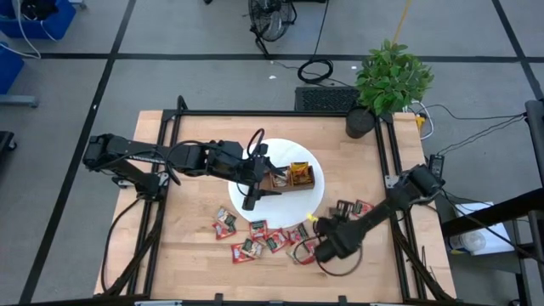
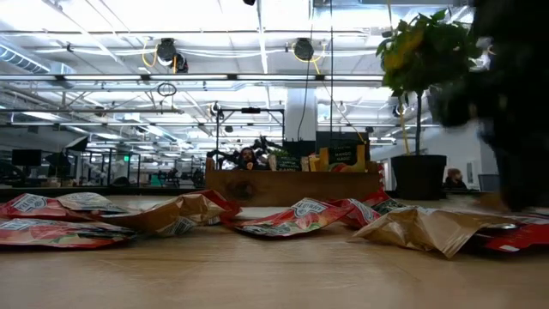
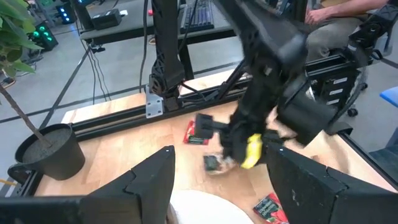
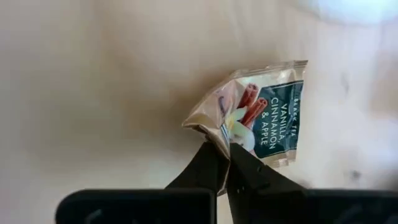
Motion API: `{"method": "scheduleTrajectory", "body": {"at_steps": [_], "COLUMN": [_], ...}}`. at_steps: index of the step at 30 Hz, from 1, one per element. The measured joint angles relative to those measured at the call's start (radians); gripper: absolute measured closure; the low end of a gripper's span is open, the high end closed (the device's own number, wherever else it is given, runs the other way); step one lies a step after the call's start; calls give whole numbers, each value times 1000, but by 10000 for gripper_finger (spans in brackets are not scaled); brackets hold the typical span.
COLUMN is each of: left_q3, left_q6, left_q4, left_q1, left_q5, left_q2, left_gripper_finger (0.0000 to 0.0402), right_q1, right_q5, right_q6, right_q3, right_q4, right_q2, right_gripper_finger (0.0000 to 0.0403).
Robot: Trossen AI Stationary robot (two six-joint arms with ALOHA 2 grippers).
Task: Pick & Place Tea
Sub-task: Put the brown tea bag into the middle section of the wooden organizer
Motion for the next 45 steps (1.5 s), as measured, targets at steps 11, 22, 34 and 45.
{"method": "scheduleTrajectory", "body": {"at_steps": [11, 22, 34, 45], "left_q3": [0, 0, -2, 3], "left_q6": [-100, -252, -438, -751], "left_q4": [122, 102, -9, -24], "left_q1": [-2, -1, 38, 235], "left_q5": [1, -103, -221, 269], "left_q2": [0, 14, 63, 213], "left_gripper_finger": [148, 148, 149, 149], "right_q1": [92, -17, -115, -111], "right_q5": [589, 937, 1110, 1102], "right_q6": [-48, -243, -743, -1253], "right_q3": [-33, -102, -102, -101], "right_q4": [-50, -17, 255, 755], "right_q2": [6, 3, 2, 1], "right_gripper_finger": [402, 402, 402, 402]}}
